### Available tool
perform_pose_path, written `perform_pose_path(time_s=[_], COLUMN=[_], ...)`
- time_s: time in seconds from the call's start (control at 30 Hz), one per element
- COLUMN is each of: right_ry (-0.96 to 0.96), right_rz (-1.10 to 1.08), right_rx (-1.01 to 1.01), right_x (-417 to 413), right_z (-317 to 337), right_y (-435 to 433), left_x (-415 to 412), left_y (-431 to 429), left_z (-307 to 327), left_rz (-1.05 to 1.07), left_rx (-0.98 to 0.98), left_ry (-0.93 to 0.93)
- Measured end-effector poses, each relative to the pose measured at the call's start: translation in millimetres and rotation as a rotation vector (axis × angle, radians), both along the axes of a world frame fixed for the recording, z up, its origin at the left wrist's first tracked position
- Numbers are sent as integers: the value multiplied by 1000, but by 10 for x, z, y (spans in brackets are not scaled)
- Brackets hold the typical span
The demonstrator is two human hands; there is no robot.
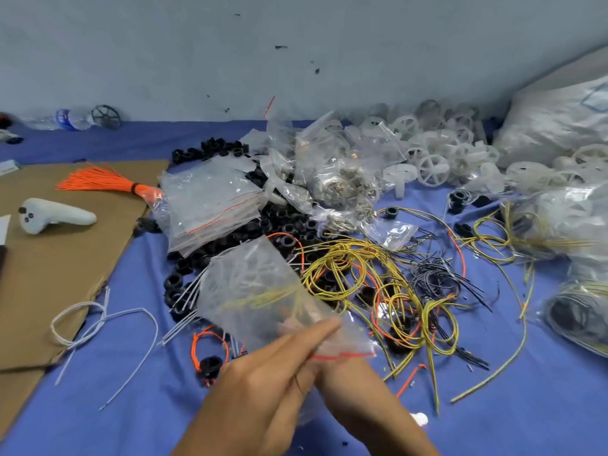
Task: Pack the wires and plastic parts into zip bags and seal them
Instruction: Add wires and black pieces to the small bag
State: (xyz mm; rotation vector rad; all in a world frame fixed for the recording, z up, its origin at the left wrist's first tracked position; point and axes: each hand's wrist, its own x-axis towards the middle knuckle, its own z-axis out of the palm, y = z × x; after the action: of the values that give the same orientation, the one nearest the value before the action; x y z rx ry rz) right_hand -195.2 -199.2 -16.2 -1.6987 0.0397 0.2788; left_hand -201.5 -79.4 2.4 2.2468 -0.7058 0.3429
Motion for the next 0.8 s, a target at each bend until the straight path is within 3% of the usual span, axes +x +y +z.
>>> perform_pose_path(time_s=[0.1,0.13,0.23,0.3,0.4,0.5,0.63,0.8], right_ry=[-420,-427,-532,-530,-329,-90,-93,-314], right_rz=[358,445,264,43,-263,-253,-236,-568], right_rx=[-511,-559,-354,-463,-911,-1189,-1174,-919], right_x=[-6,7,-40,52,494,795,877,761], right_z=[164,216,440,412,156,-169,-325,-86], right_y=[-163,-312,-731,-1046,-1574,-1776,-1836,-2024], left_x=[37,48,102,130,154,138,106,85], left_y=[62,92,169,199,175,123,111,140], left_z=[59,84,90,102,139,154,173,203], left_rz=[147,209,330,360,354,339,351,381], left_rx=[18,-27,-183,-221,-252,-245,-245,-248], left_ry=[-113,-82,56,87,128,148,167,217])
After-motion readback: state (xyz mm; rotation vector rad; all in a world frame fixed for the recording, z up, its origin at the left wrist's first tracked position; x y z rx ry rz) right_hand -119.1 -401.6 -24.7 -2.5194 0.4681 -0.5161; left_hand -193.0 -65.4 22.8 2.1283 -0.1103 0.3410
